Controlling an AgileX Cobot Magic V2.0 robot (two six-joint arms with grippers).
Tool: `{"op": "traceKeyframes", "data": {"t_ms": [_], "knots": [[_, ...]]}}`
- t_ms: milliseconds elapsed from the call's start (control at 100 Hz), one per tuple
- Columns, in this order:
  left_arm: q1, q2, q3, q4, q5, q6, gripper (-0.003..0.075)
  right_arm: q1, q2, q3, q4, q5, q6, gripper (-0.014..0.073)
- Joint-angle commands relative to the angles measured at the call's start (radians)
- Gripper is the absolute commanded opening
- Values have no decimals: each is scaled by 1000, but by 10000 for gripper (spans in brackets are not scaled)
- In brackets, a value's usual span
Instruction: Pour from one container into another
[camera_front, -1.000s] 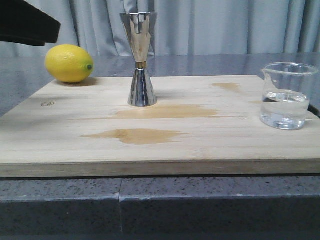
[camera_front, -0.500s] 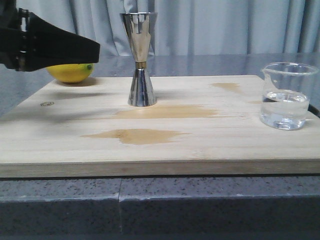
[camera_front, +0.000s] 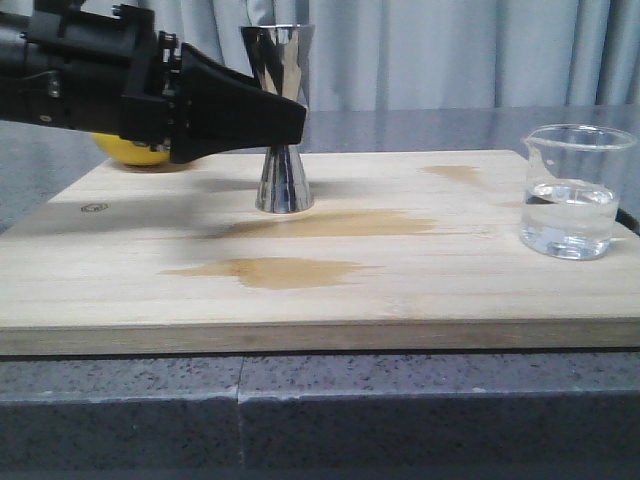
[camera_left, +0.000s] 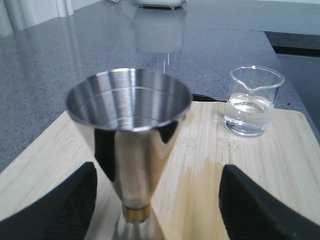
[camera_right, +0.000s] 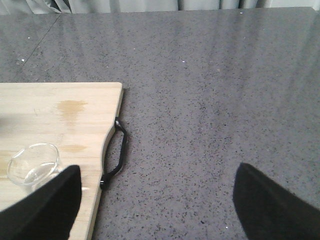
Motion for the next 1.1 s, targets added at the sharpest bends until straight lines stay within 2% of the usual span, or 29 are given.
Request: {"op": "traceKeyframes", "data": {"t_ms": [0, 220, 410, 620, 790, 1090], "knots": [[-23, -21, -52, -79, 68, 0, 472, -5, 17, -35, 0, -81, -5, 542], [-45, 0, -90, -79, 66, -2, 449, -5, 17, -35, 0, -81, -5, 542], [-45, 0, -90, -79, 76, -2, 315, -5, 17, -35, 0, -79, -5, 542], [-45, 0, -90, -79, 107, -2, 207, -5, 17, -35, 0, -79, -5, 542], [-45, 0, -107, -79, 119, -9, 197, -5, 17, -35, 0, -79, -5, 542], [-45, 0, -194, -79, 119, -152, 197, -5, 17, -35, 0, -79, -5, 542]]}}
